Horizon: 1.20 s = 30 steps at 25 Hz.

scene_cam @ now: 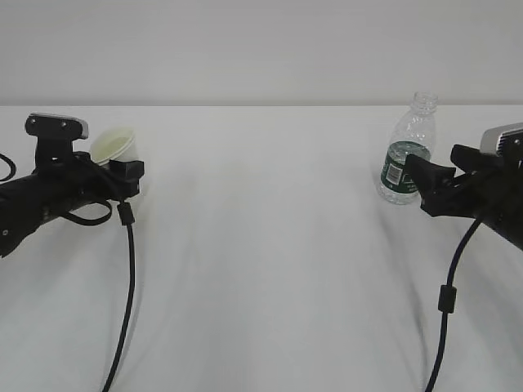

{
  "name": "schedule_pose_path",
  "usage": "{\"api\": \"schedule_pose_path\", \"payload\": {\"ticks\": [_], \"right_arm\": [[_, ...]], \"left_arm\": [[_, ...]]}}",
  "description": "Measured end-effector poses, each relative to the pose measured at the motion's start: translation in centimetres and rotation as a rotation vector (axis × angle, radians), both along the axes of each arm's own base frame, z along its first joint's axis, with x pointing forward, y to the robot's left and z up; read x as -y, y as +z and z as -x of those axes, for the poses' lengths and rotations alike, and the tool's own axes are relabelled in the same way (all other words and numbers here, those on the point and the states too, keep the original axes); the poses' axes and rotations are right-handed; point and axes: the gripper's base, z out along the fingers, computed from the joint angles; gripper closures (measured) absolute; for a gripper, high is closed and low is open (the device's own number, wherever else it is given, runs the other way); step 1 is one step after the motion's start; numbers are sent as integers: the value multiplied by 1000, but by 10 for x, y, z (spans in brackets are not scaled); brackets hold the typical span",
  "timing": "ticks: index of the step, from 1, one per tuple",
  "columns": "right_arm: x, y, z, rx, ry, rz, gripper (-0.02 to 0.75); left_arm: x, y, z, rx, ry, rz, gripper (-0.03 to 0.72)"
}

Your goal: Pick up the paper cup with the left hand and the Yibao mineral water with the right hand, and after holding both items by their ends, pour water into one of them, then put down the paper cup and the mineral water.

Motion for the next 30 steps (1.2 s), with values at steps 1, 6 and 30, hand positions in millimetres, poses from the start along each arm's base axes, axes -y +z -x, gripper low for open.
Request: {"api": "schedule_pose_path", "payload": {"ticks": [1,6,30], "right_arm": [[0,0,0,0,0,0,146],[0,0,0,0,1,0,146],[-2,0,0,-6,15,-14,146]], "left_arm": [[0,-2,0,2,7,6,269],[-1,-11,0,8,11,4,269],[-6,-12,-3,44,66,-33,269]]}}
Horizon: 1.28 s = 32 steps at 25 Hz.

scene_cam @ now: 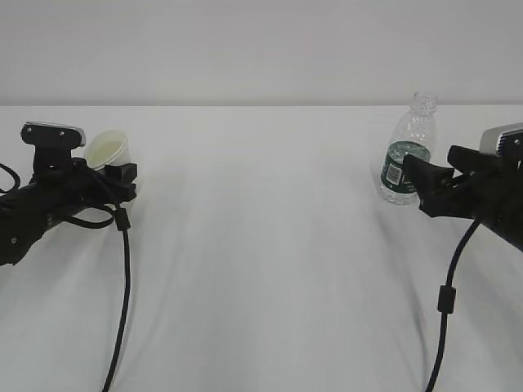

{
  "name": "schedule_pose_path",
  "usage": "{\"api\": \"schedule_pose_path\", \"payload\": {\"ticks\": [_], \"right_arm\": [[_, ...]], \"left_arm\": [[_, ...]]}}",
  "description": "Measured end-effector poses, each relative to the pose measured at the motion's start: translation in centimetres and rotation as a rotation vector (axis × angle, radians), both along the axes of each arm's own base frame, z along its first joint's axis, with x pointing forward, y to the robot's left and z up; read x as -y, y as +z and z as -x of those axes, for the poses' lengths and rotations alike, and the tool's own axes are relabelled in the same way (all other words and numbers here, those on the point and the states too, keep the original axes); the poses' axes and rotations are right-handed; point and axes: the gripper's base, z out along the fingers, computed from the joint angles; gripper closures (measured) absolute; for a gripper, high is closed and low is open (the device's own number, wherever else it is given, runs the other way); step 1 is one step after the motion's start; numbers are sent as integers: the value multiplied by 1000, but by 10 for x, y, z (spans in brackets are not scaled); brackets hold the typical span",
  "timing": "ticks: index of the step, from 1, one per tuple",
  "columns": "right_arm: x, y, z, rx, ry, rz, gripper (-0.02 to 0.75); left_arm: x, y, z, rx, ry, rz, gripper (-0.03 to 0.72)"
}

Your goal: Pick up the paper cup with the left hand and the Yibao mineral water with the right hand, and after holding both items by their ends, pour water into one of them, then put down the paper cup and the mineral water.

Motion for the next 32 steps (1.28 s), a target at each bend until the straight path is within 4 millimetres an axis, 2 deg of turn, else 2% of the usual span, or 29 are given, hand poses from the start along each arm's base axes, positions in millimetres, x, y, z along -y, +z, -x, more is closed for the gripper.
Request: {"api": "schedule_pose_path", "payload": {"ticks": [15,18,24,32], "right_arm": [[-1,0,0,-4,6,-10,146],[-1,0,0,-5,7,-12,146],[-1,0,0,-6,12,-14,146],[-1,0,0,-6,14,-13,146]], "left_arm": [[-1,-4,1,-44,13,-8,270],[-1,-10,1,-59,13,-10,270],[-1,-18,-1,-8,11,8,270],[-1,-18,-1,-3,11,10,270]]}}
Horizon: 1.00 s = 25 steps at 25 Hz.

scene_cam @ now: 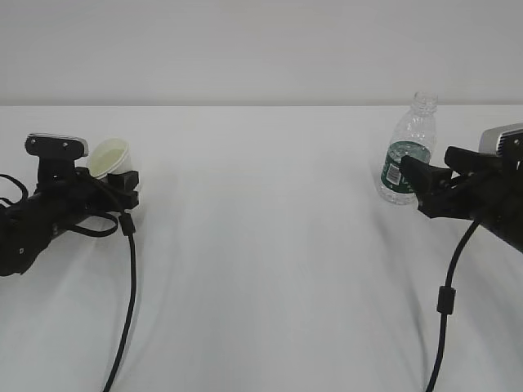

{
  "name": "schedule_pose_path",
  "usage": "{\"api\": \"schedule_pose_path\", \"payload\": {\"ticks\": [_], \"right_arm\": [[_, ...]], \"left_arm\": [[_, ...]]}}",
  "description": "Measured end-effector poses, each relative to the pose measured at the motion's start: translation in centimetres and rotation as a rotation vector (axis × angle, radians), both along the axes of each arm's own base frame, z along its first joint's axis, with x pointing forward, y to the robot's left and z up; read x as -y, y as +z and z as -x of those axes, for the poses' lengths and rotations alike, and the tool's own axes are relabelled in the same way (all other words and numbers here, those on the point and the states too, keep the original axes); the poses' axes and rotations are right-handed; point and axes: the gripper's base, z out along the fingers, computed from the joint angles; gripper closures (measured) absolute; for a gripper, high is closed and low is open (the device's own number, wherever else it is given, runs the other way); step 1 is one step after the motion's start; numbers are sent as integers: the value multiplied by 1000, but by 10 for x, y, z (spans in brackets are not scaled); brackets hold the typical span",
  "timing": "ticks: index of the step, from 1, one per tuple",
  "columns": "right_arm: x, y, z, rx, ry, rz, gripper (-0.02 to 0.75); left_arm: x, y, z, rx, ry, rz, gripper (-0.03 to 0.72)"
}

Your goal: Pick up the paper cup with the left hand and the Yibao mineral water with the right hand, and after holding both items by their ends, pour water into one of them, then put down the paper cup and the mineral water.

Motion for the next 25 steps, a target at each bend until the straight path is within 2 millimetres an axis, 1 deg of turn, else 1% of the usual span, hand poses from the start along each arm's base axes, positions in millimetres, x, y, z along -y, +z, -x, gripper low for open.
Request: {"api": "schedule_pose_path", "payload": {"ticks": [6,9,14,17,25], "right_arm": [[0,0,0,0,2,1,146],[0,0,0,0,4,1,146],[0,0,0,0,4,0,146],[0,0,0,0,6,0,146],[0,0,0,-1,6,0,146]], "left_arm": [[2,0,0,2,-22,-7,264],[3,0,1,7,-35,-10,237],[3,-1,1,9,-39,-10,167],[3,-1,1,10,-39,-9,148],[3,-2,1,9,-39,-10,136]]}}
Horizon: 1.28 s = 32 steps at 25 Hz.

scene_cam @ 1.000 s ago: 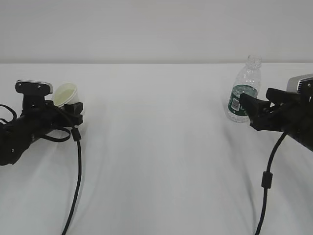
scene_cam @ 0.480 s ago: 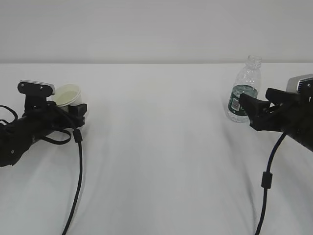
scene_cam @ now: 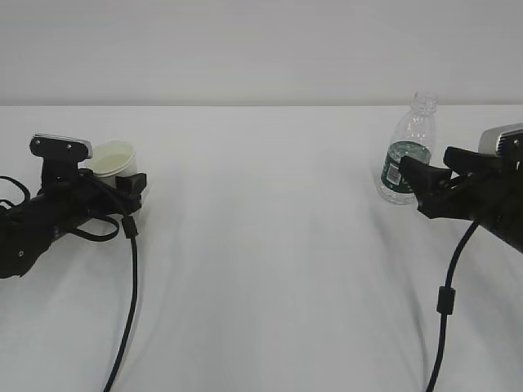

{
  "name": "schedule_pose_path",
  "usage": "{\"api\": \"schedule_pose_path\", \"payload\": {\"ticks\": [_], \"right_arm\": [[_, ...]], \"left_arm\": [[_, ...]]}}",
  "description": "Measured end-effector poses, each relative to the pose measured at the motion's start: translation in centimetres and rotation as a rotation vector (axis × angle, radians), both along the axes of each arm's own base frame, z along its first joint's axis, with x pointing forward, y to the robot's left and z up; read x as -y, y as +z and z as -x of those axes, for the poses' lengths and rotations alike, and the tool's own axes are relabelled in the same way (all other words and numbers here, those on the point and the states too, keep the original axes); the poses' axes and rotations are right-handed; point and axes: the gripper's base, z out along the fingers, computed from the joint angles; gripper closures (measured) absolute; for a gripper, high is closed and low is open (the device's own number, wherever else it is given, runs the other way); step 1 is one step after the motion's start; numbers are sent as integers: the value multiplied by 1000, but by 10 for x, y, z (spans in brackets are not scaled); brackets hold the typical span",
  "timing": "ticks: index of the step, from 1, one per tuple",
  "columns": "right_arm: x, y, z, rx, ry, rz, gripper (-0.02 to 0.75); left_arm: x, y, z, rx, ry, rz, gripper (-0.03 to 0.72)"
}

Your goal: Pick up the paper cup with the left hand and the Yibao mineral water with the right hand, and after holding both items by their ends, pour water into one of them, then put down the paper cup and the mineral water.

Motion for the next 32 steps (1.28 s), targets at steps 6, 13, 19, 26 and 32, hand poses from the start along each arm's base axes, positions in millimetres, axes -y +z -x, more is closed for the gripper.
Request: {"api": "schedule_pose_path", "payload": {"ticks": [6,13,19,26,32], "right_arm": [[0,0,0,0,0,0,146],[0,0,0,-1,0,-2,146],[0,0,0,-1,0,-1,146],[0,0,0,-1,0,-2,146],[0,0,0,-2,1,-5,146]], "left_arm": [[-1,0,1,-4,2,-1,136],[-2,2,8,-11,2,-1,136],[-2,3,9,-12,3,-2,136],[-4,4,20,-30,3,-4,136],[-4,8,20,-20,3,-2,136]]}}
